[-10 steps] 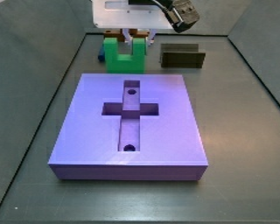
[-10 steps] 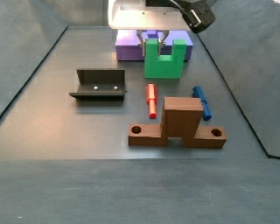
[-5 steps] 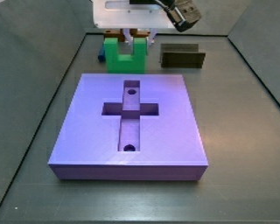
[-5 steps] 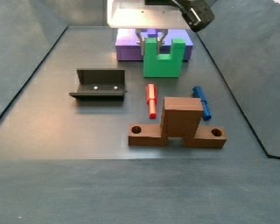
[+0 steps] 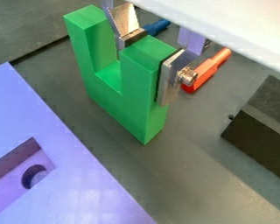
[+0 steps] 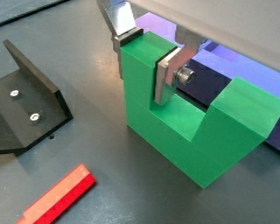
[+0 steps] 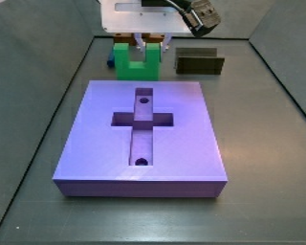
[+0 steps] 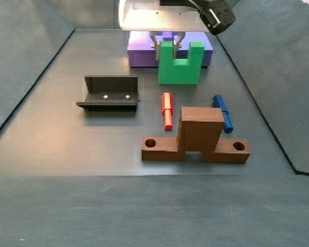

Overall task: Pick up the green object. Move up. Move to above the board. Insert the green object.
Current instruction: Pick up the green object, then move up.

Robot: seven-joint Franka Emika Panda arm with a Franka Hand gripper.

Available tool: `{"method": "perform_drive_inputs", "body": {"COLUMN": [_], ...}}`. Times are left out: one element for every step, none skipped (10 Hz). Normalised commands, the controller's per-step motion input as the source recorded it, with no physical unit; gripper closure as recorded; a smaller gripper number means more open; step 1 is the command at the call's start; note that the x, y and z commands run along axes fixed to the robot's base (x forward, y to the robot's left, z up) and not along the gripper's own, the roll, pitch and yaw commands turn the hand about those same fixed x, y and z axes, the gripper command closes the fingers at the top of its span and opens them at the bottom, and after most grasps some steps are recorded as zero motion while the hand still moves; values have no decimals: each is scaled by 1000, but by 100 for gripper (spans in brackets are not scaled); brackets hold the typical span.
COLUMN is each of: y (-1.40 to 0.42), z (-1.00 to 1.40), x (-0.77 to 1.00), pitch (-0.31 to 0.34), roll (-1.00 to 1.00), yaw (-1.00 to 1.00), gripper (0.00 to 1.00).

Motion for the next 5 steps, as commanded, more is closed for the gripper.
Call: {"method": "perform_drive_inputs", "body": {"y": [0,0,0,0,0], "z": [0,0,0,0,833], "x": [0,0,0,0,0], "pitch": [0,0,0,0,0], "roll": [0,0,0,0,0], "yaw": [0,0,0,0,0], "gripper": [100,100,100,100,100]}}
